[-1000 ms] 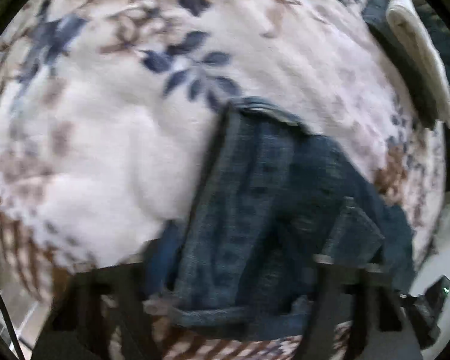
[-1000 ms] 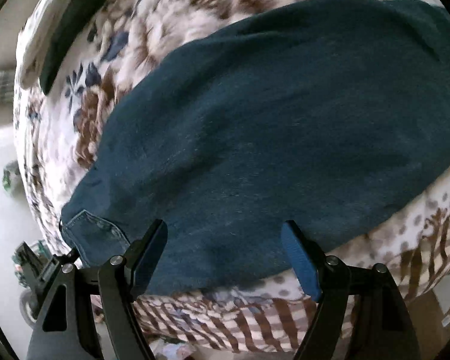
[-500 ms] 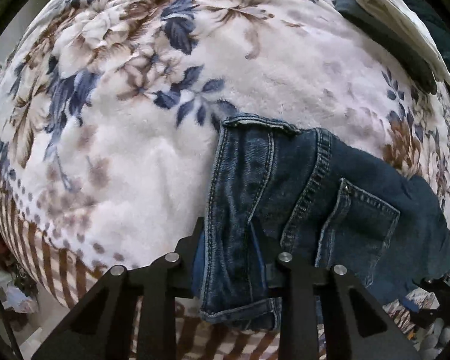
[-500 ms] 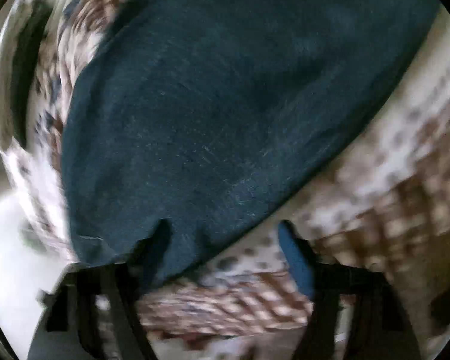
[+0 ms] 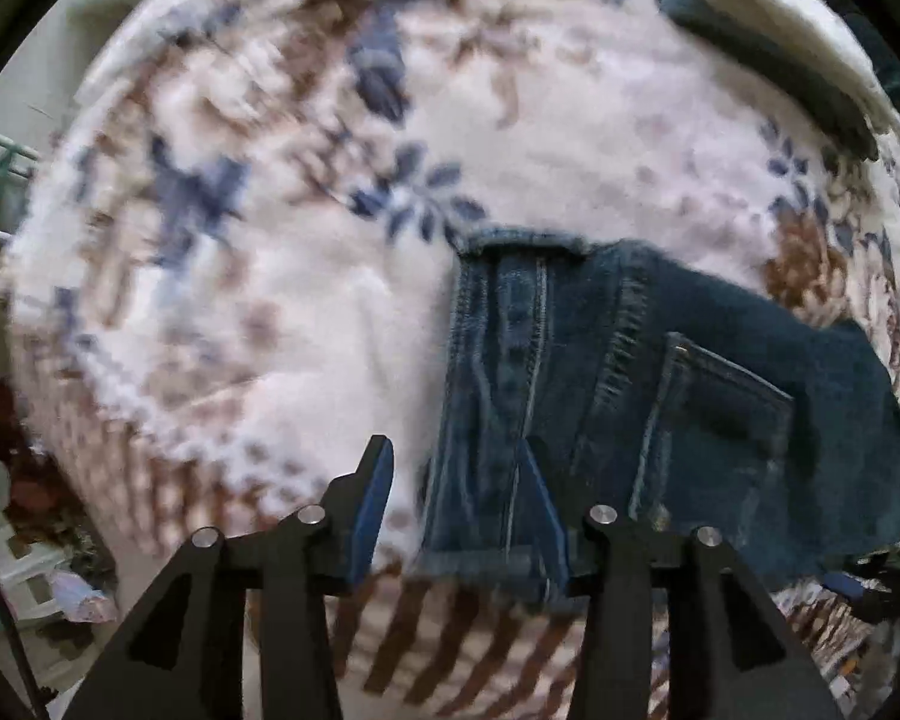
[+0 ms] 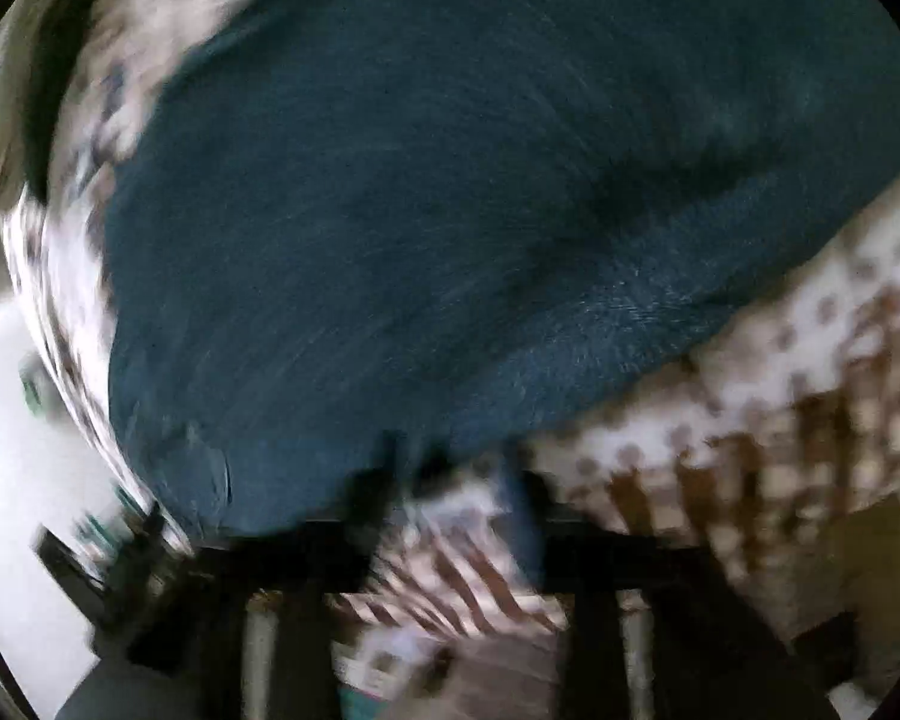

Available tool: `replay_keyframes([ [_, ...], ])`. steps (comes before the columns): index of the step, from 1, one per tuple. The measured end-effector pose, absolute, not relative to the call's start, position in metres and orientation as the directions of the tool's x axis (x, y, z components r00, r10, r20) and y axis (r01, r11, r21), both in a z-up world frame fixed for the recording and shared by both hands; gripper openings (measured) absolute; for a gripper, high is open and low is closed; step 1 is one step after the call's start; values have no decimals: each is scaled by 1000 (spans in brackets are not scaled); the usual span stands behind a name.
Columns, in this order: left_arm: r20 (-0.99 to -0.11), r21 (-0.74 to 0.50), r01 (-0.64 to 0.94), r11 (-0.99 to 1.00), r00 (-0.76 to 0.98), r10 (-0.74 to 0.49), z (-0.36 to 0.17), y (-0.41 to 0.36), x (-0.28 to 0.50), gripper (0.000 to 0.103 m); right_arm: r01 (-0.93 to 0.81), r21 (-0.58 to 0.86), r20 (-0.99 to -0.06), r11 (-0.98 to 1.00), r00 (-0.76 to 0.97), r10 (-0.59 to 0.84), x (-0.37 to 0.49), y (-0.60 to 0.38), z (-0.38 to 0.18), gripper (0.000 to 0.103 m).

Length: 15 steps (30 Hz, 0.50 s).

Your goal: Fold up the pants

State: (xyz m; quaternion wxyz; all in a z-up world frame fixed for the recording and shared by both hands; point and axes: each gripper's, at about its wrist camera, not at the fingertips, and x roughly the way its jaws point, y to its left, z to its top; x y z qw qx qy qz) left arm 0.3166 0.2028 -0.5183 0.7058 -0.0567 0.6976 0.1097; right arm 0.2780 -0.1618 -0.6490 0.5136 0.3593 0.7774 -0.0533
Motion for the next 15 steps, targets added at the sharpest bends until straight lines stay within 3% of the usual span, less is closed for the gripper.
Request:
replay_keyframes([
  [1,-994,98,-227,969,19,105,-506,199,315,50,572,295,-842,766,-223,491,283,-160,-636,78],
  [2,-991,110,-232,966,42,123,-491,194,314,57,512,317,-845,798,-228,483,293,-156,-619,77],
  [3,-991,103,-243,965,61,121,-481,189,316,73,468,340,-844,816,-231,485,303,-154,-607,77],
  [4,-990,90,-257,962,82,115,-473,186,316,81,427,358,-841,830,-239,486,316,-147,-600,77],
  [6,-991,36,-277,960,116,71,-461,173,333,81,336,405,-842,850,-225,490,352,-136,-588,77],
  [10,-996,-27,-235,972,84,-7,-488,133,382,81,110,417,-882,902,-193,431,439,-109,-594,77],
  [15,-999,-37,-131,991,-22,-41,-533,83,428,81,-116,417,-877,902,-312,365,516,-71,-638,77],
])
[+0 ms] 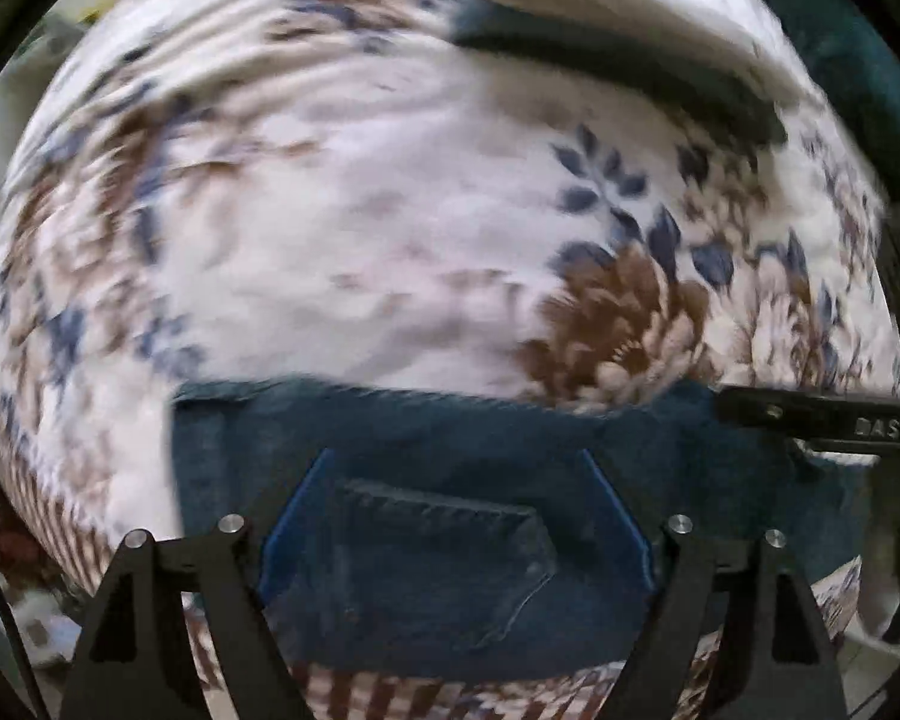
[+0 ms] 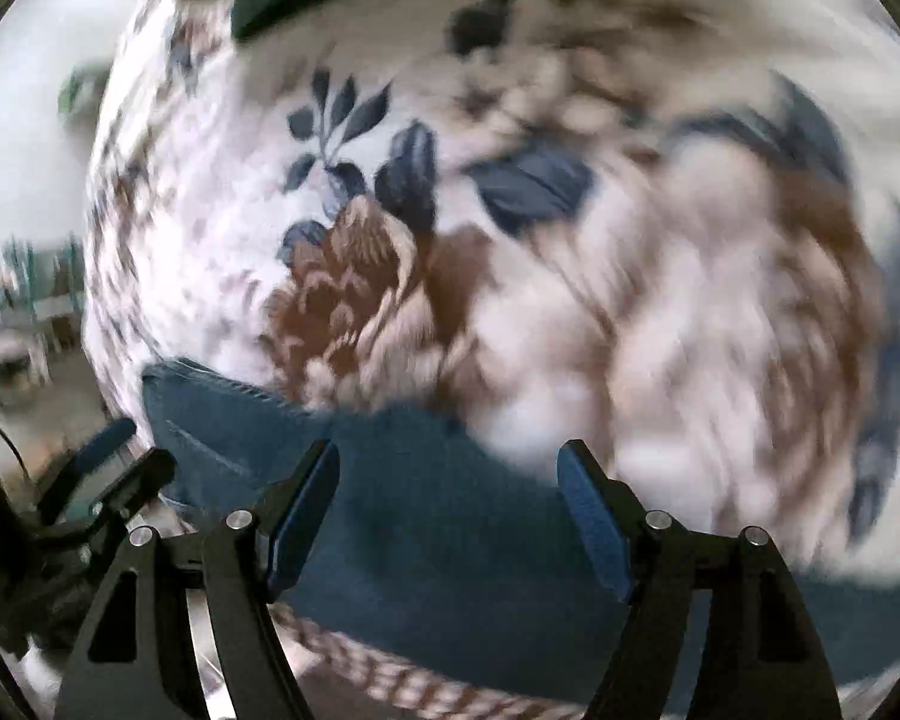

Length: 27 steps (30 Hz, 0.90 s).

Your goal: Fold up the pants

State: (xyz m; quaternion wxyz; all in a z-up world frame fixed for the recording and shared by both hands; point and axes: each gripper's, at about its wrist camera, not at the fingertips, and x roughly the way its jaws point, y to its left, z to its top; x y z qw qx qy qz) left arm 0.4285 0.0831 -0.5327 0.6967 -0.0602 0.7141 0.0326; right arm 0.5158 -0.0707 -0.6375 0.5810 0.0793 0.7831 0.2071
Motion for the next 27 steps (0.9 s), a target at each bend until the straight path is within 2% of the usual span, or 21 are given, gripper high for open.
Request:
replay_keyframes([
  [2,-996,-53,-138,989,-61,-61,-544,76,434,81,-205,408,-876,890,-362,318,518,-61,-650,75],
  [3,-996,-42,-133,990,-77,-53,-549,72,436,81,-236,413,-874,880,-375,310,517,-57,-652,61],
  [4,-995,-31,-121,992,-86,-41,-552,69,437,81,-261,421,-870,869,-386,306,513,-56,-652,38],
  [5,-995,-20,-106,994,-91,-30,-555,65,438,81,-255,451,-856,855,-395,334,511,-54,-649,29],
  [9,-997,20,-72,997,-80,14,-564,60,437,81,-211,515,-824,831,-391,411,496,-69,-636,17],
  [16,-997,46,-56,997,-61,42,-579,55,434,81,-150,615,-719,774,-510,473,462,-86,-639,17],
  [20,-996,71,-38,997,-63,69,-587,48,436,81,82,653,-616,753,-519,592,481,-113,-667,22],
  [22,-996,75,-39,996,-58,73,-591,45,436,81,179,678,-570,713,-484,664,491,-122,-678,46],
  [24,-996,72,-41,997,-56,70,-593,44,435,81,268,683,-537,680,-447,715,501,-129,-690,52],
  [25,-996,70,-43,997,-54,67,-592,44,436,81,299,680,-521,669,-445,728,503,-131,-696,58],
  [27,-997,68,-42,997,-50,66,-591,45,435,81,334,672,-500,661,-453,738,507,-123,-707,62],
])
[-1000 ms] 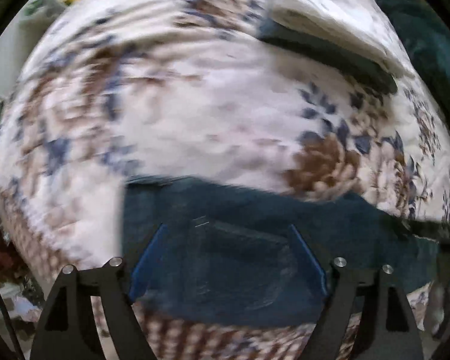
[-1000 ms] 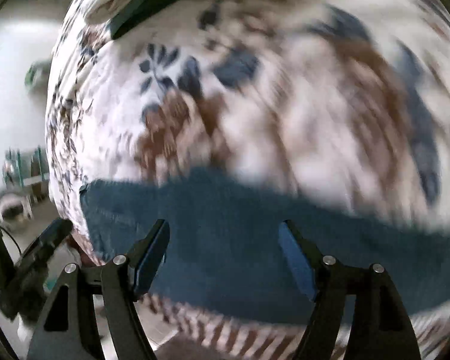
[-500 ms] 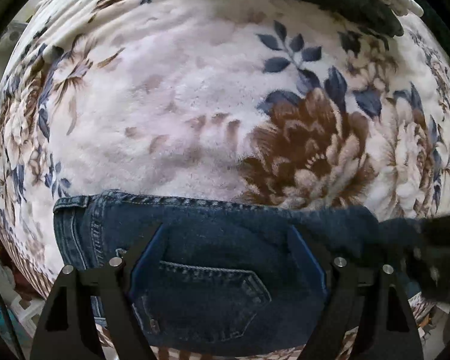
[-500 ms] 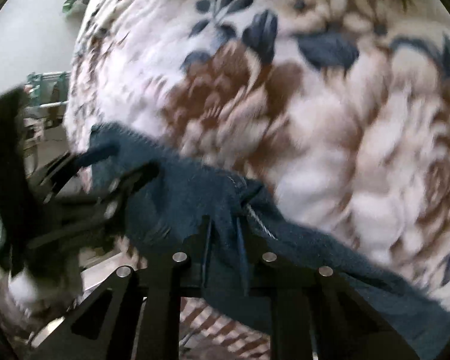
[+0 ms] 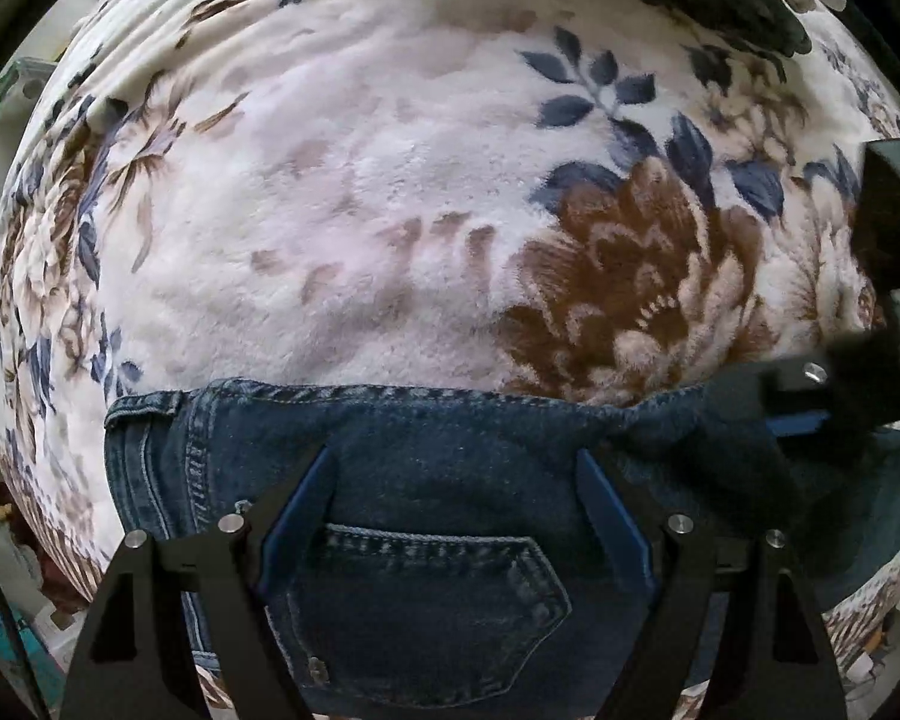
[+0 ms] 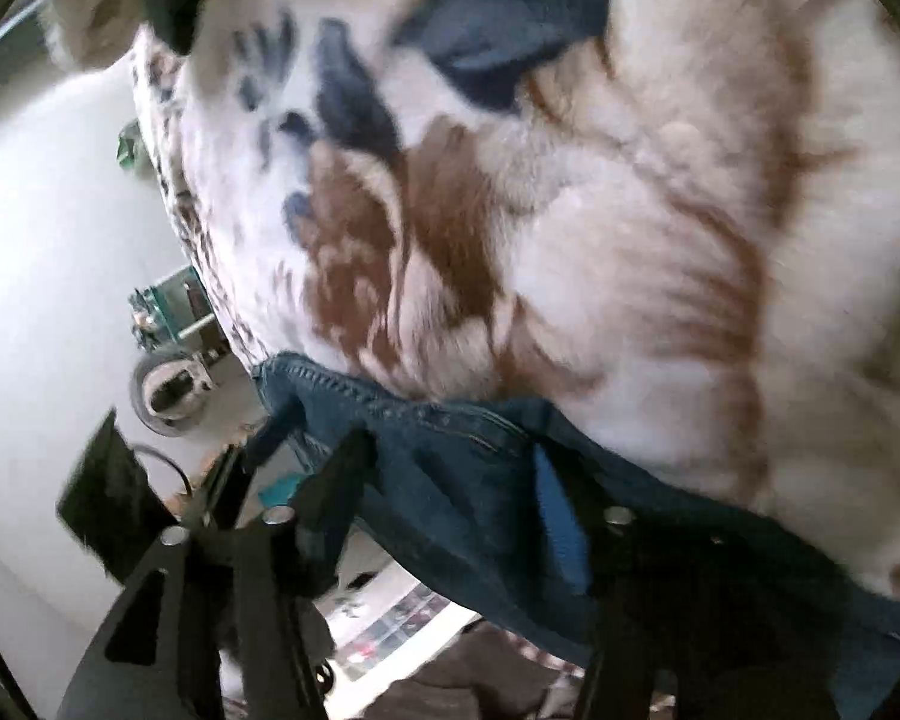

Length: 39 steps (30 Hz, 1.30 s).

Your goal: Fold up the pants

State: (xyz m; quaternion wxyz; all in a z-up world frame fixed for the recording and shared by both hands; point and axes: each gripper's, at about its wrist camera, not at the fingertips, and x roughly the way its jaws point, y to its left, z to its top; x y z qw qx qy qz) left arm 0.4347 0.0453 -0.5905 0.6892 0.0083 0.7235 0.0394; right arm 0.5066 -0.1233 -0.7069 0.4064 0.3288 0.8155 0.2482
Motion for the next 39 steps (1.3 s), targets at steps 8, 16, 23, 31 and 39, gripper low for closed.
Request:
replay_keyframes([
  [8,-998,47,-67,997,-37,45,-572,75,418,81,218,676,-496,704,-572,653,500,-111,-695,54],
  [16,-998,61,-54,997,-29,60,-574,74,416,81,299,767,-427,568,-423,799,511,-104,-688,55],
  [23,-997,70,-43,997,-24,69,-574,75,415,81,275,734,-441,622,-504,743,498,-113,-709,55],
  [31,-997,82,8,997,-12,82,-578,70,410,81,318,728,-510,608,-342,789,519,-149,-682,12],
  [39,-996,94,22,995,-1,94,-579,68,405,81,189,667,-585,720,-465,664,517,-124,-672,18],
])
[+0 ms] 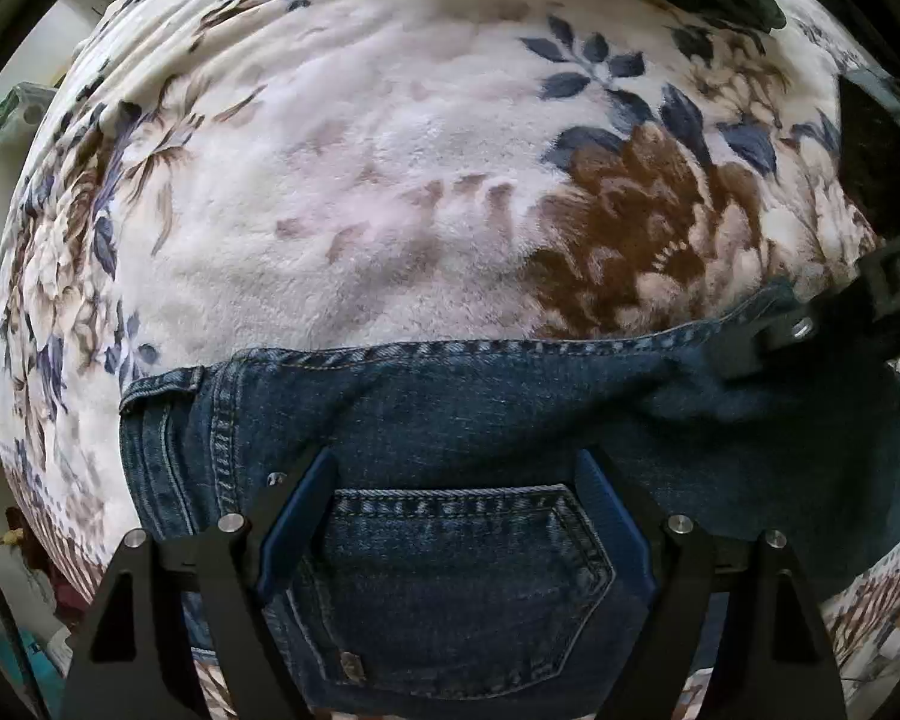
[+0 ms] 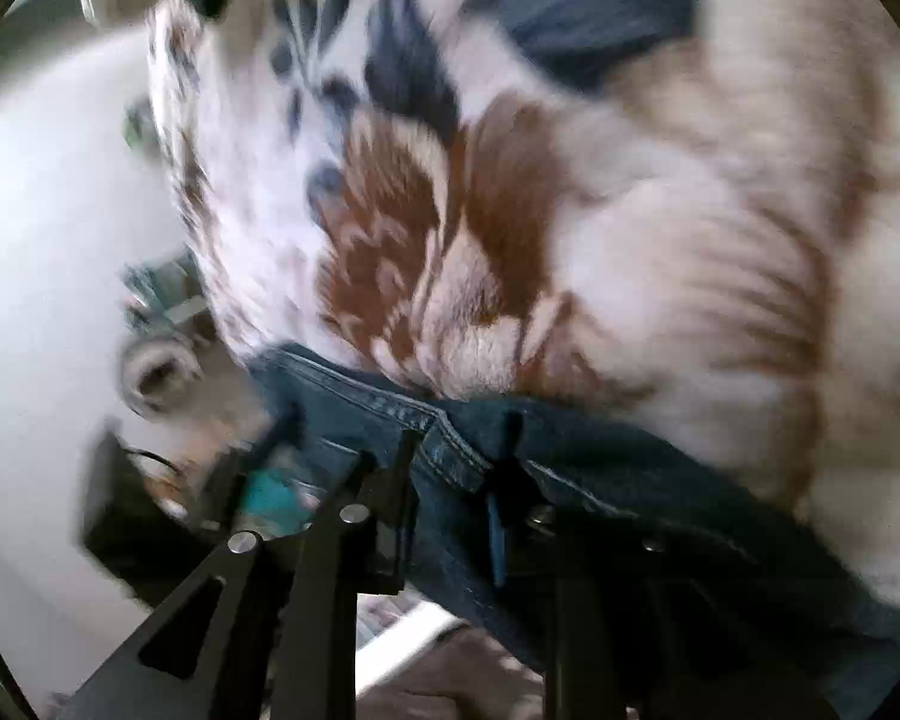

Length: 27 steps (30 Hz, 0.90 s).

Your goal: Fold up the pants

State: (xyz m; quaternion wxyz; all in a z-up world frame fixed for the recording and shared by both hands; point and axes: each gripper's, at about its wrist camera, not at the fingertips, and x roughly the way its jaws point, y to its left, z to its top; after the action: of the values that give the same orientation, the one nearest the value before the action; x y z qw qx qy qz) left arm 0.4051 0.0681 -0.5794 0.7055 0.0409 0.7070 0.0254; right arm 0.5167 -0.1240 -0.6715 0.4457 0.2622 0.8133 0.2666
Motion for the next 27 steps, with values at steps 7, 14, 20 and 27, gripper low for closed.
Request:
replay_keyframes([
  [7,-996,85,57,995,8,85,-578,67,404,81,241,587,-662,773,-407,629,540,-158,-652,14],
  [14,-998,66,20,998,1,66,-572,78,403,81,222,404,-861,887,-236,451,542,-206,-619,20],
  [20,-1000,-6,-65,998,8,-6,-555,87,402,81,-14,461,-849,887,-299,436,512,-181,-586,30],
  [27,-998,59,-41,997,-23,58,-572,78,401,81,130,342,-883,931,-292,366,480,-188,-640,6],
])
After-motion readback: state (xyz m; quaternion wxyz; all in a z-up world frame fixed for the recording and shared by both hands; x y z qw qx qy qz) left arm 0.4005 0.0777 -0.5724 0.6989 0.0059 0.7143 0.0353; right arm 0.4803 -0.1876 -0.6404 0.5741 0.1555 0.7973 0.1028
